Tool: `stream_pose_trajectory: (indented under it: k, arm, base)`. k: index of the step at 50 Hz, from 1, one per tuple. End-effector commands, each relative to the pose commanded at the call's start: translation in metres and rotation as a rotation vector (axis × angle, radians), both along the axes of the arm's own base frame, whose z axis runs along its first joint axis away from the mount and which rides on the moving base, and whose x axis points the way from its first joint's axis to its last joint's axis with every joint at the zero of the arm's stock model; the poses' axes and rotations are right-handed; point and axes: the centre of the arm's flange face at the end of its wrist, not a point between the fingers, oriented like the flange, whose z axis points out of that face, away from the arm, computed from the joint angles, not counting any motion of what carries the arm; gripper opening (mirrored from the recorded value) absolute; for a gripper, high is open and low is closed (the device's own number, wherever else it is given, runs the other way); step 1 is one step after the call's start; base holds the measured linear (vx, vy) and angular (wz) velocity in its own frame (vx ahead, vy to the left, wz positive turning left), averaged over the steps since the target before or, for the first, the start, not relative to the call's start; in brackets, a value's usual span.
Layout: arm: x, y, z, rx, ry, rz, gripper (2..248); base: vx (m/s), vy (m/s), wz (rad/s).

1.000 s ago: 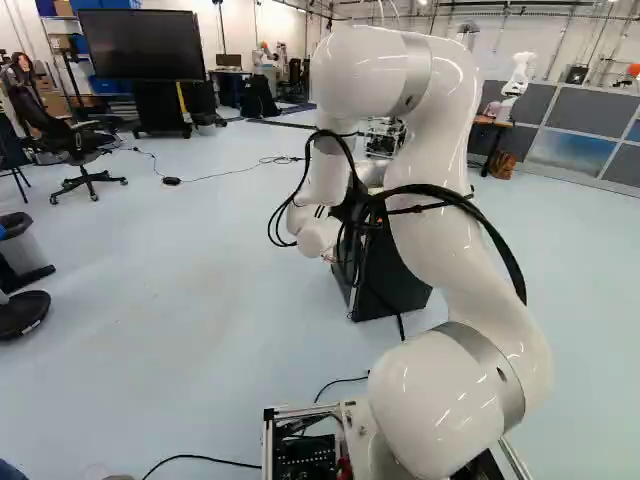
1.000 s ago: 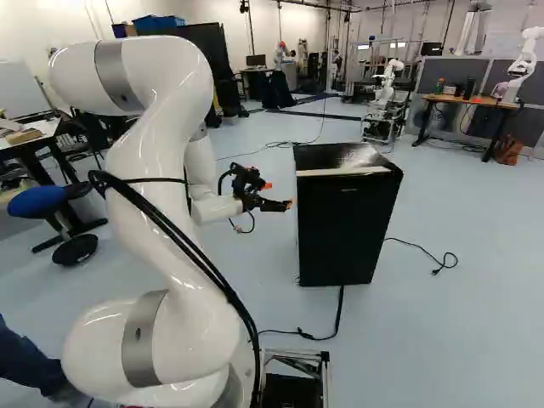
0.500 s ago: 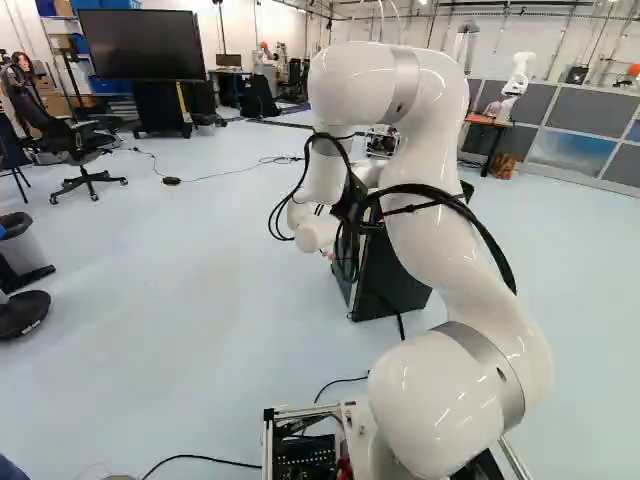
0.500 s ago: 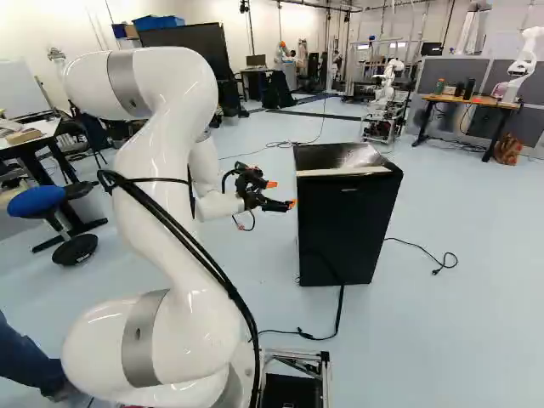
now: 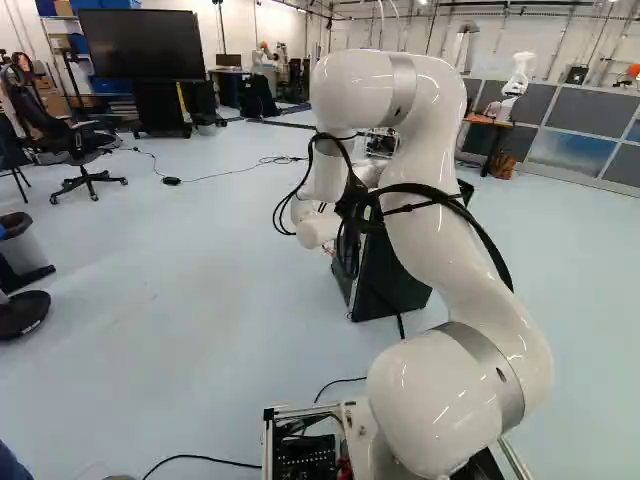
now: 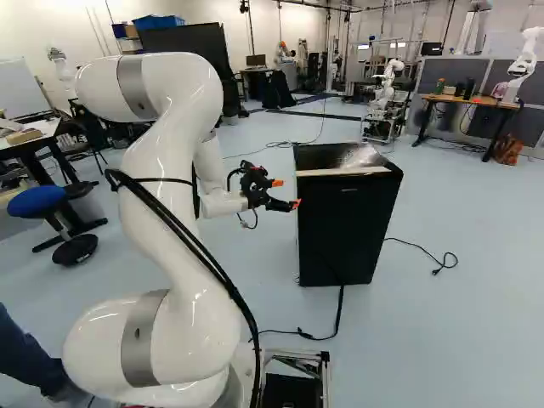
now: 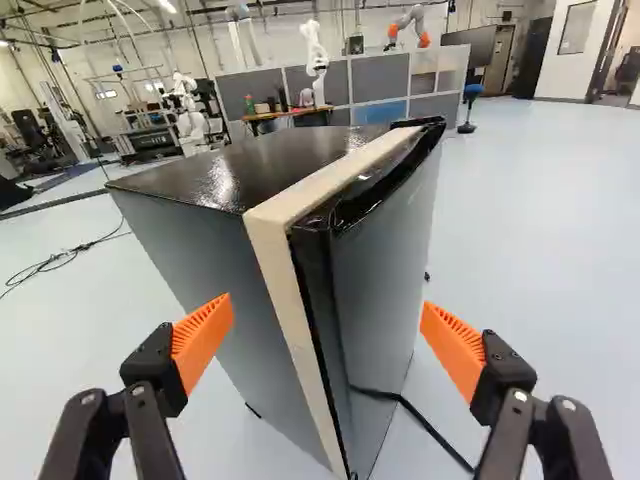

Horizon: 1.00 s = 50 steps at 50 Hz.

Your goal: Grab a drink from the fridge

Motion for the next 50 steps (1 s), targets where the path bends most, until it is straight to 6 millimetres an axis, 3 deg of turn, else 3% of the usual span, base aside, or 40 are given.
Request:
stream_pose_trajectory:
  k: [50]
  arm:
    - [0.013, -0.038, -0.001, 0.003, -0.014, -0.077, 247]
  base:
    - [0.0, 0.0, 0.0]
